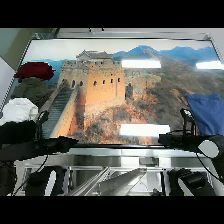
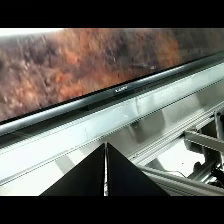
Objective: Fold the shirts.
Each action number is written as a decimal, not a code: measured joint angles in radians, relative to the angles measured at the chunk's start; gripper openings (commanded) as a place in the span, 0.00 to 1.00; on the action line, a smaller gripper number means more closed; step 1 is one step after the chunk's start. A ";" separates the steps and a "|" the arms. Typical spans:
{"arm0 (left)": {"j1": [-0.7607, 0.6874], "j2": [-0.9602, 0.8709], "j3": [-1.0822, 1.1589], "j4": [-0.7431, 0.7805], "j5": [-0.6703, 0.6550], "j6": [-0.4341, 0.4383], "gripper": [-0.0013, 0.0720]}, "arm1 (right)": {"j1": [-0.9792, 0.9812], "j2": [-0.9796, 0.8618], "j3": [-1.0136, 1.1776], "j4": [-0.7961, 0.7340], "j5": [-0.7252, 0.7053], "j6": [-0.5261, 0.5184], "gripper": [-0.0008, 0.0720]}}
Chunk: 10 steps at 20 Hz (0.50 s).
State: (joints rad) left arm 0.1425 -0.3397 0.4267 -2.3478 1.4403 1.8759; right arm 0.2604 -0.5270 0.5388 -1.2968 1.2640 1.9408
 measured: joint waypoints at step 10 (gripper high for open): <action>0.000 -0.149 0.200 0.184 -0.074 -0.038 0.97 | 0.000 0.000 0.000 0.000 -0.001 0.000 0.04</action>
State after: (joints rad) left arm 0.1425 -0.4885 0.6270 -2.1635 1.3663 1.8381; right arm 0.2604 -0.5270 0.5385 -1.2972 1.2633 1.9408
